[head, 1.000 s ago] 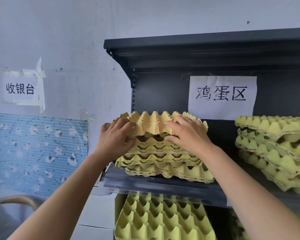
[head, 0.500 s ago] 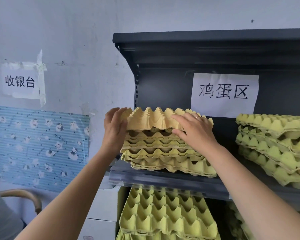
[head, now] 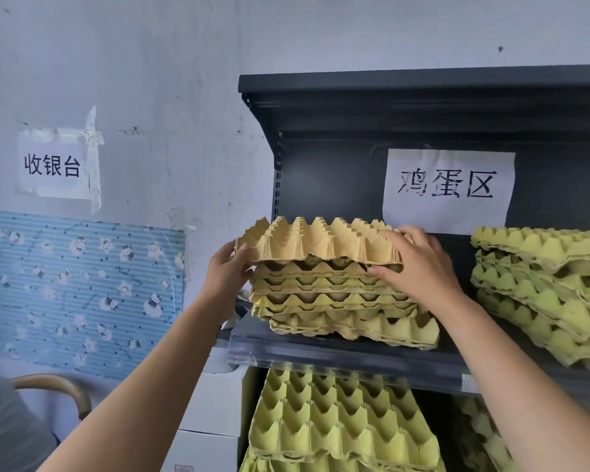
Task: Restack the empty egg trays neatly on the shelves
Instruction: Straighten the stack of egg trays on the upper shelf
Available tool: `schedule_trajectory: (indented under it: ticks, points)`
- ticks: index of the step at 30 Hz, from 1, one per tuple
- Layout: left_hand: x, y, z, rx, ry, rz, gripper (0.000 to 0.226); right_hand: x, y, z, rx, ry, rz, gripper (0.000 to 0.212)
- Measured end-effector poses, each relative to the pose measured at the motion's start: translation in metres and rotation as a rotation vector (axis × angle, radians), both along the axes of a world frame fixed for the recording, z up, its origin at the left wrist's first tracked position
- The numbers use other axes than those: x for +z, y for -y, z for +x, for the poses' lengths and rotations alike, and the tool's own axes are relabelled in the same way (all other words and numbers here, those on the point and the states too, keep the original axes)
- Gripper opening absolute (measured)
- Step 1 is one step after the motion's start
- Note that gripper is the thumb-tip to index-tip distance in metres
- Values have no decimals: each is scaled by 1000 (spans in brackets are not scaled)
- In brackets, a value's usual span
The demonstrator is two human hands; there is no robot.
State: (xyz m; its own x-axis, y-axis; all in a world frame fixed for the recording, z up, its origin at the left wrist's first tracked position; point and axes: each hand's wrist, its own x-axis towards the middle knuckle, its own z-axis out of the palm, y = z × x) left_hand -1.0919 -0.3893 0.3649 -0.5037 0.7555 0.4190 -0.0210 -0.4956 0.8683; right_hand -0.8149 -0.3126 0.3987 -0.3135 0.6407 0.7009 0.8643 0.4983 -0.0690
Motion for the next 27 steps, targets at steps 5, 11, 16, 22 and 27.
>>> schedule_trajectory:
  ticks: [5,11,16,22,27]
  points:
    - [1,-1,2,16,-40,97,22,1,1,2,183,-80,-37,49]
    - [15,-11,6,13,-9,149,31,6,10,8,121,-105,207,49]
    - [23,-31,13,80,-27,62,24,-2,21,13,44,-16,466,51]
    - [16,-45,17,256,-154,-27,36,-11,21,12,41,15,469,53]
    - [13,-32,33,538,-443,49,38,-11,20,17,134,-24,431,55]
